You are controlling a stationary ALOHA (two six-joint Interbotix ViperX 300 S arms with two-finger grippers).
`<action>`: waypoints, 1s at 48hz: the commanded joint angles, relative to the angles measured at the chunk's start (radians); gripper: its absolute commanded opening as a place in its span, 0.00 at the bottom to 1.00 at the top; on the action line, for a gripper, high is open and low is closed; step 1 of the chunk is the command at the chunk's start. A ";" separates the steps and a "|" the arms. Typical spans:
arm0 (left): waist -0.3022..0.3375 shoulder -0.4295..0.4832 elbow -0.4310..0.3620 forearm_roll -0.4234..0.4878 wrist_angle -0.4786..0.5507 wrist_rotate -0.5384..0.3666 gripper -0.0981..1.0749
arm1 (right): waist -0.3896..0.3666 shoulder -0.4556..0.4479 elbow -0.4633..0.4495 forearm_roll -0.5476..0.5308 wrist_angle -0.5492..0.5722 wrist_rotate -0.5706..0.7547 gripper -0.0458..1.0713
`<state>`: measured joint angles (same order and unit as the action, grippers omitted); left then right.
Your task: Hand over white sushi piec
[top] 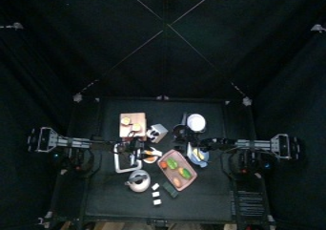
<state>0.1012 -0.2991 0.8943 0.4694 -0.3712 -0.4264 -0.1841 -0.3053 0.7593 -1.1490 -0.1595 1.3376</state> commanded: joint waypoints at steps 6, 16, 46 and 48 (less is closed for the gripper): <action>0.003 0.008 -0.012 -0.009 -0.014 0.002 0.65 | 0.005 0.043 -0.063 0.000 -0.066 -0.003 0.74; 0.006 0.021 -0.011 -0.012 -0.012 0.002 0.65 | 0.006 0.054 -0.078 0.003 -0.118 -0.003 0.74; 0.011 0.071 -0.038 -0.018 -0.015 0.002 0.65 | 0.012 0.167 -0.137 0.015 -0.146 -0.003 0.89; 0.014 0.071 -0.037 -0.023 -0.015 0.002 0.65 | 0.014 0.179 -0.141 0.014 -0.146 -0.003 0.89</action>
<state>0.1074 -0.2240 0.8820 0.4556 -0.3774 -0.4264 -0.1718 -0.1289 0.6504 -1.1351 -0.3022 1.3361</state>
